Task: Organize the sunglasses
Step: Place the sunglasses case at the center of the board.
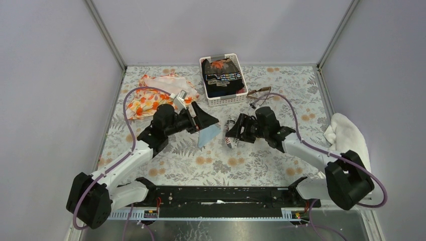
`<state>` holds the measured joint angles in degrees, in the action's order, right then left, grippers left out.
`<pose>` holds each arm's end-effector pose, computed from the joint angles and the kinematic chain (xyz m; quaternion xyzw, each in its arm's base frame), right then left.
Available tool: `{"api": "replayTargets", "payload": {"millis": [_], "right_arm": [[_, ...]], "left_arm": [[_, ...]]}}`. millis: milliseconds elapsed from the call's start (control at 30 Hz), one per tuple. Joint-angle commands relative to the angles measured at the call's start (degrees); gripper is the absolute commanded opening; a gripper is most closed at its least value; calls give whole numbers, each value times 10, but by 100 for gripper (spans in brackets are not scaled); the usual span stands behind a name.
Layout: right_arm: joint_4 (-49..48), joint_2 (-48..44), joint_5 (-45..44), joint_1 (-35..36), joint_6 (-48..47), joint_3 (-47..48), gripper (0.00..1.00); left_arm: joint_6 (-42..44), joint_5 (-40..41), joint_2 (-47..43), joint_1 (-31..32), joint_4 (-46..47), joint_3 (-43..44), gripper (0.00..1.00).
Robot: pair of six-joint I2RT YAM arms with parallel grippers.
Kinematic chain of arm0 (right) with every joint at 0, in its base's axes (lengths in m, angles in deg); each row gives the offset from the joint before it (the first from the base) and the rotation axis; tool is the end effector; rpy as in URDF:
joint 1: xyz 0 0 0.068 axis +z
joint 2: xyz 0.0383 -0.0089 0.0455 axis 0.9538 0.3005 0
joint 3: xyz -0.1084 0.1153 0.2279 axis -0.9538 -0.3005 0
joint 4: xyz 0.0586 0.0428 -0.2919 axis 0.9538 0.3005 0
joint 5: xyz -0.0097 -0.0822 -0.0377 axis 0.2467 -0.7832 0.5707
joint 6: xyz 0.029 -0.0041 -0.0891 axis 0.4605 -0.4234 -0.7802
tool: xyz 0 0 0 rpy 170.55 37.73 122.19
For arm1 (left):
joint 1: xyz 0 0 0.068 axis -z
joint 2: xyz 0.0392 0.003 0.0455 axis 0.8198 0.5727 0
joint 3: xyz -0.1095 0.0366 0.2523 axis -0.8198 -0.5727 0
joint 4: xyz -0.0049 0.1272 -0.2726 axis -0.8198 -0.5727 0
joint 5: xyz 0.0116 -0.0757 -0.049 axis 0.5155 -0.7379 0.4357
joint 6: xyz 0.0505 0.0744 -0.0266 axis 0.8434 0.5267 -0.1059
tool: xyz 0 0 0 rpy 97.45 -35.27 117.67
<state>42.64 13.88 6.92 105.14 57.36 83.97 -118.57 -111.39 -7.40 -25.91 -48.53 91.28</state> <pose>0.2638 0.2114 0.1776 -0.0204 0.8429 0.4616 0.2759 0.2647 -0.1933 0.2511 -0.0392 0.7780 -0.5480 0.3048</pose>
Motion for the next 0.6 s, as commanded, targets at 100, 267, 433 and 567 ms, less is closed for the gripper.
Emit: {"api": "replayTargets", "payload": {"millis": [100,267,433,567], "right_arm": [[202,88,-232,-3,-5,49,59],[144,152,-216,-2,16,57,66],[152,158,-206,-3,11,78,100],[213,73,-255,-3,-2,81,100]], "left_arm": [[57,111,-4,-2,-89,18,99],[75,147,24,3,-129,19,99],[86,272,20,47,-173,21,99],[130,280,49,52,-234,73,99]]}}
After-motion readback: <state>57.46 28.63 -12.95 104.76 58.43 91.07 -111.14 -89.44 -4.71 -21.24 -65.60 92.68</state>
